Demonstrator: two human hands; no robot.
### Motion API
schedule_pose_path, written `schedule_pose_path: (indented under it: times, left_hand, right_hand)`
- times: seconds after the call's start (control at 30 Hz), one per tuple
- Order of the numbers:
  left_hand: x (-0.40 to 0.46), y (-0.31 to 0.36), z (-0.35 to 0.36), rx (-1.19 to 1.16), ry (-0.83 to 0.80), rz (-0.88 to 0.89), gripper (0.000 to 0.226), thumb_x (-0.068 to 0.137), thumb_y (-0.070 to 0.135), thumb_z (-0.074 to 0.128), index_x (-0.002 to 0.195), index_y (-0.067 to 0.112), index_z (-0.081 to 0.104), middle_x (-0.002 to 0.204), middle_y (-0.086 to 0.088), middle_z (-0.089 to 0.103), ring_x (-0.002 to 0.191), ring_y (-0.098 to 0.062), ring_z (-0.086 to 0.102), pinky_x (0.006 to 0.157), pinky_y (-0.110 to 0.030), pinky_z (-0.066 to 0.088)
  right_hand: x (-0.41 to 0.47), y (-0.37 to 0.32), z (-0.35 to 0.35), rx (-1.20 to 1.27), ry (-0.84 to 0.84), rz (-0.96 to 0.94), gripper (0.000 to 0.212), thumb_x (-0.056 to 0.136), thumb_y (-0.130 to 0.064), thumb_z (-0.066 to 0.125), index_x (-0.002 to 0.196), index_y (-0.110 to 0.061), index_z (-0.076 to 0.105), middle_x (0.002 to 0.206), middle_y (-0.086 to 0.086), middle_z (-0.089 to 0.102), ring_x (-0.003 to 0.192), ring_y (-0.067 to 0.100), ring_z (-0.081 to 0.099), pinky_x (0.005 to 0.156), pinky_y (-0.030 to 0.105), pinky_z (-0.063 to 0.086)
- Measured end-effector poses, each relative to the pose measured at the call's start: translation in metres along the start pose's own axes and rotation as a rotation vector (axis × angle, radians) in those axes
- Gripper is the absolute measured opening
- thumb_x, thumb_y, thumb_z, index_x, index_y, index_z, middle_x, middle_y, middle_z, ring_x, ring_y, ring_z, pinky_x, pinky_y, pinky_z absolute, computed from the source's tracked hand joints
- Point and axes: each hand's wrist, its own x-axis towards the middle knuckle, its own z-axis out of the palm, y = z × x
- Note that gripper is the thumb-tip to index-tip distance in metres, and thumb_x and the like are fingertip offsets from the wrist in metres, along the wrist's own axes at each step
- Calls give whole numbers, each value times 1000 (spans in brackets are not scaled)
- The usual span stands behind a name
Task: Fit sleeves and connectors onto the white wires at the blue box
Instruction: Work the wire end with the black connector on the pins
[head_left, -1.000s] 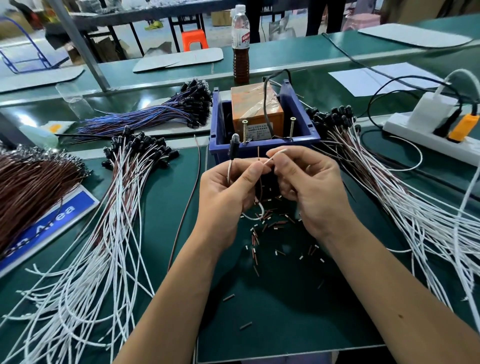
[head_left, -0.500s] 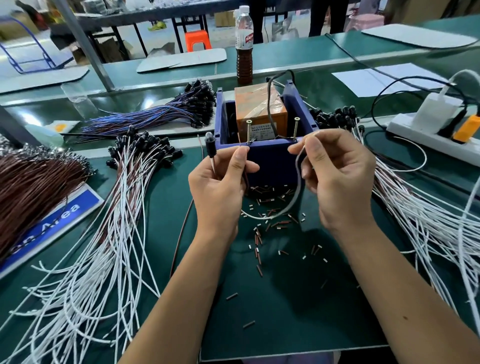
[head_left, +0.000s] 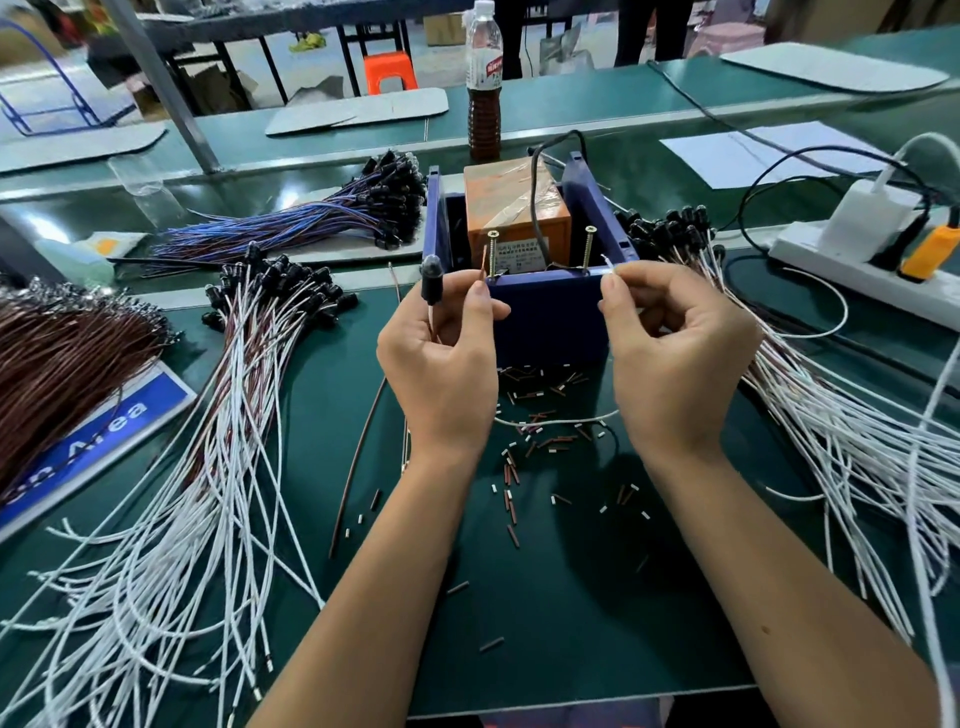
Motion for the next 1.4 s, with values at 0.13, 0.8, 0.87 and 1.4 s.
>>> schedule_pose_path:
  times: [0.13, 0.8, 0.87, 1.4]
  left_hand:
    - [0, 1, 1, 8, -27, 16, 3, 96, 13, 66, 96, 15, 68, 75, -5, 75, 59, -12, 63, 64, -33, 48]
    - [-1, 4, 2, -9, -17, -7, 9, 97, 9, 69, 94, 17, 70, 75, -6, 76, 66, -14, 70, 66, -31, 49]
    - [-1, 3, 1, -11, -11, -12, 6, 97, 9, 68, 96, 13, 72, 75, -6, 76, 63, -12, 67, 66, -30, 48]
    - [0, 6, 0, 37, 11, 18, 9, 97, 9, 69, 100, 2, 75, 74, -2, 76, 64, -11, 67, 70, -36, 55]
  right_hand:
    - [0, -2, 6, 4, 1, -7, 10, 97, -20, 73, 100, -15, 82, 80, -12, 74, 72, 6, 72, 65, 25, 58]
    - [-1, -8, 9, 63, -20, 89, 11, 98, -16, 70, 93, -14, 80, 74, -11, 74, 69, 7, 73, 64, 20, 55]
    - [-1, -7, 9, 65, -26, 86, 11, 98, -15, 70, 93, -13, 80, 74, -10, 74, 69, 7, 72, 64, 19, 55]
    - [-2, -7, 8, 37, -51, 29, 14, 100, -12, 68, 99, -7, 81, 77, -4, 74, 72, 5, 73, 65, 19, 56]
